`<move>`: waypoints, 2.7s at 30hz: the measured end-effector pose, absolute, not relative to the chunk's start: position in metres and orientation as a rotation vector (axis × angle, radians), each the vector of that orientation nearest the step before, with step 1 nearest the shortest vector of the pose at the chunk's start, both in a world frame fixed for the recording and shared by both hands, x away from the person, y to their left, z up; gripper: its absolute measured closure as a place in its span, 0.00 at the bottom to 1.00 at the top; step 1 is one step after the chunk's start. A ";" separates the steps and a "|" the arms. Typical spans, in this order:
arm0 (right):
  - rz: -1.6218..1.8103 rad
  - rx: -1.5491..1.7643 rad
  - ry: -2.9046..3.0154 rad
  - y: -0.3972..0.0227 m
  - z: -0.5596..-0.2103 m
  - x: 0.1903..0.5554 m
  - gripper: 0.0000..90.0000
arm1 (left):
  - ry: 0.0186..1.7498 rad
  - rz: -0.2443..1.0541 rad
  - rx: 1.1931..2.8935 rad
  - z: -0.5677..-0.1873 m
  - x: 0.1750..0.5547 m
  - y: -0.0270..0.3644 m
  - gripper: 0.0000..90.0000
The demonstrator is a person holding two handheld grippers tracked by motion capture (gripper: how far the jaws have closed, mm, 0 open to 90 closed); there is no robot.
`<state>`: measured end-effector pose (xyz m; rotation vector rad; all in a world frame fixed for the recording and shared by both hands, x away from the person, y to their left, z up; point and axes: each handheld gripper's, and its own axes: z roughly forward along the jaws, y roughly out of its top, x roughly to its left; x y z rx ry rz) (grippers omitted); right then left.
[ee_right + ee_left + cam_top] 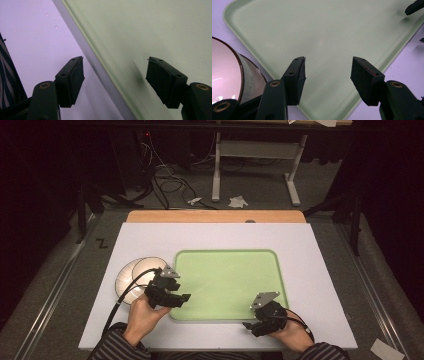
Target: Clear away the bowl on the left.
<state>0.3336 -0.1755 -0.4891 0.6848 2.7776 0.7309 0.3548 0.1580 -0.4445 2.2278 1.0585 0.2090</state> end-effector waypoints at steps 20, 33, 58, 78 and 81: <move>0.707 0.650 2.816 -0.173 -0.493 0.333 0.34 | 1.106 0.212 2.193 -0.440 0.357 0.173 0.50; 0.706 0.649 2.816 -0.173 -0.493 0.333 0.34 | 1.166 0.250 2.151 -0.433 0.357 0.188 0.51; 0.703 0.653 2.815 -0.173 -0.493 0.333 0.34 | 1.362 0.308 2.121 -0.436 0.369 0.229 0.50; 0.703 0.653 2.816 -0.173 -0.493 0.333 0.34 | 1.468 0.353 2.052 -0.435 0.373 0.258 0.50; 0.703 0.653 2.816 -0.173 -0.493 0.333 0.34 | 1.481 0.353 2.044 -0.433 0.372 0.261 0.51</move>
